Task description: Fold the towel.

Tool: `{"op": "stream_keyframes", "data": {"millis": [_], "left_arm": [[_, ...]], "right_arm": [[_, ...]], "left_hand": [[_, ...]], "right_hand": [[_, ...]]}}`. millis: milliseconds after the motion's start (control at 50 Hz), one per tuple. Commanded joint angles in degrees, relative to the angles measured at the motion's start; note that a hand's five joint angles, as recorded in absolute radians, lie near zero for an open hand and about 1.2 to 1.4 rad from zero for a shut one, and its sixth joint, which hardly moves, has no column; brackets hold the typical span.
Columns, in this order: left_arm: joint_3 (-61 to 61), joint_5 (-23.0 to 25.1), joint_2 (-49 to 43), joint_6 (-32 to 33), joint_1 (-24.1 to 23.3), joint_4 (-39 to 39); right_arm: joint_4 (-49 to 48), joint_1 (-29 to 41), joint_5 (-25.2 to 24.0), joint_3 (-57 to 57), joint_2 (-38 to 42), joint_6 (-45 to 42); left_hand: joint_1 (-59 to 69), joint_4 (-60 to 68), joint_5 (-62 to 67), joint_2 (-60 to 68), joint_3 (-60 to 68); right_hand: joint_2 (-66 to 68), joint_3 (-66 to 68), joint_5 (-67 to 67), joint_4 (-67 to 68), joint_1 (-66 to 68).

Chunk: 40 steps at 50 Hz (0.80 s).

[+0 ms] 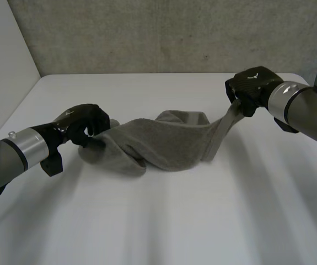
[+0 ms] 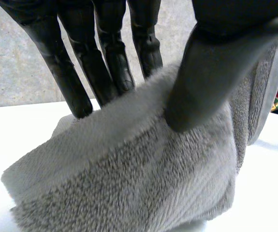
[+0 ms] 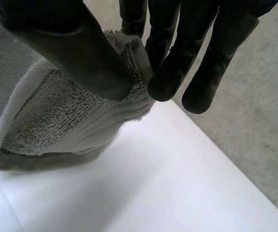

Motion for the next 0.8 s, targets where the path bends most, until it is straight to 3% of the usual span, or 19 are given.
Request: {"op": "stream_keyframes", "data": {"millis": [20, 140, 320, 480, 580, 700, 800], "left_arm": [[-0.28, -0.11, 0.16, -0.02, -0.02, 0.01], [0.16, -0.02, 2.53, -0.02, 0.15, -0.16], [1.82, -0.02, 7.89, -0.11, 2.96, -0.08], [7.0, -0.19, 8.34, -0.81, 4.2, -0.25], [10.62, -0.81, 6.31, -0.81, 4.2, -0.43], [15.28, -2.74, -2.48, -0.2, 3.14, -1.66], [20.29, -7.14, -9.33, 0.07, 1.91, -3.15]], "right_arm": [[-0.6, 0.01, 0.67, 2.18, 0.86, -0.62], [-1.65, -0.16, 3.65, 2.45, -0.28, -0.1], [-4.3, -0.17, 4.1, 4.12, -3.27, 2.1], [-6.58, -1.48, 4.36, 6.4, -4.94, 13.53], [-7.19, -3.5, 4.36, 8.07, -3.72, 17.04], [-8.68, -4.21, 4.28, 9.21, 0.5, 17.04], [-10.88, -4.65, 4.45, 9.83, 3.66, 16.52]], "left_hand": [[-13.51, -13.93, -13.84, -13.88, -14.49], [-17.38, -17.8, -17.71, -17.75, -18.36], [-18.39, -18.8, -18.71, -18.76, -19.37], [-19.4, -19.81, -19.72, -19.76, -20.37], [-20.07, -20.49, -20.4, -20.44, -21.05], [-19.74, -20.15, -20.06, -20.1, -20.71], [-19.57, -19.98, -19.89, -19.94, -20.54]], "right_hand": [[-60.47, -61.83, -61.75, -61.49, -61.24], [-60.47, -61.83, -61.75, -61.49, -61.24], [-60.47, -61.83, -61.75, -61.49, -61.24], [-60.47, -61.83, -61.75, -61.49, -61.24], [-60.47, -61.83, -61.75, -61.49, -61.24], [-60.47, -61.83, -61.75, -61.49, -61.24], [-60.47, -61.83, -61.75, -61.49, -61.24]]}}
